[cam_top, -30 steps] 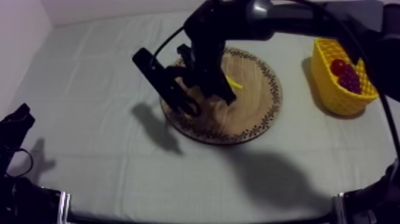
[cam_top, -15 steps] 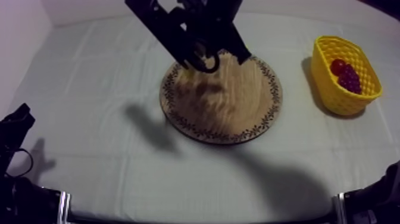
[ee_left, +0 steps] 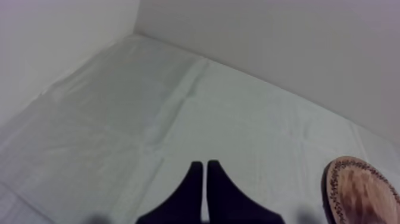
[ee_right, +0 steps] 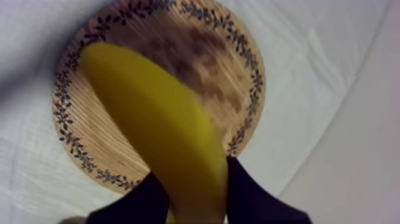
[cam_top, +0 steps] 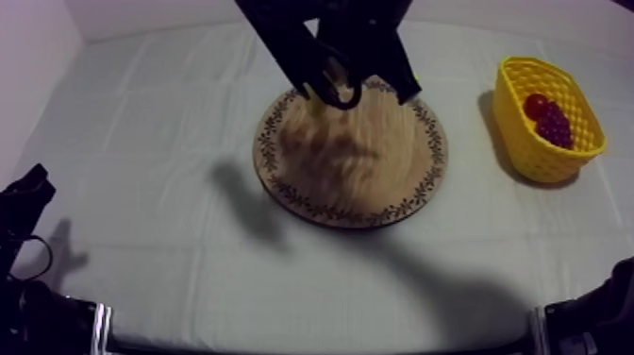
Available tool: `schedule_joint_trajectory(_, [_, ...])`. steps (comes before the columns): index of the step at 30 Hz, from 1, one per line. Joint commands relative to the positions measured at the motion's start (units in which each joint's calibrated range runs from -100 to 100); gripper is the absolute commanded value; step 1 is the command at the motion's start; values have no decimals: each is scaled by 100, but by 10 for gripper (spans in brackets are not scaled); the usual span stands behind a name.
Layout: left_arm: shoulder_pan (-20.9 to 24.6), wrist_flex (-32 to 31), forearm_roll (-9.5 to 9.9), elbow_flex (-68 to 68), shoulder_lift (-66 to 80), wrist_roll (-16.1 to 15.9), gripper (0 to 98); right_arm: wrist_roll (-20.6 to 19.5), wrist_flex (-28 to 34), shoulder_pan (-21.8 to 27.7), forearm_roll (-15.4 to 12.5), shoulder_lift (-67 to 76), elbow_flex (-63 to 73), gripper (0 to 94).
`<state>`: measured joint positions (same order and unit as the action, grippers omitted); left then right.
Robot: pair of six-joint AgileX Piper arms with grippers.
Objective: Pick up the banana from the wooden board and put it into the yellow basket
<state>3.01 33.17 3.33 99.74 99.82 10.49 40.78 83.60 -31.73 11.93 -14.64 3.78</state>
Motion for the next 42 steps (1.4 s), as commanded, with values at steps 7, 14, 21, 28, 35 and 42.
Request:
schedule_joint_trajectory(7, [-1, -2, -3, 3, 0, -1, 1, -1072, 271, 348, 293, 15, -132, 198])
schedule_joint_trajectory(14, [-1, -2, -3, 3, 0, -1, 1, -1629, 746, 933, 130, 5, 175, 203])
schedule_joint_trajectory(21, [-1, -2, -3, 3, 0, -1, 1, -1833, 1060, 1621, -86, 59, 233, 207])
schedule_joint_trajectory(28, [-1, -2, -3, 3, 0, -1, 1, -1849, 1215, 2238, -165, 181, -53, 210])
schedule_joint_trajectory(35, [-1, -2, -3, 3, 0, -1, 1, -1869, 1264, 2839, -172, 250, -188, 214])
schedule_joint_trajectory(42, [-1, -2, -3, 3, 0, -3, 1, -1854, 1269, 3386, -193, 301, -337, 216])
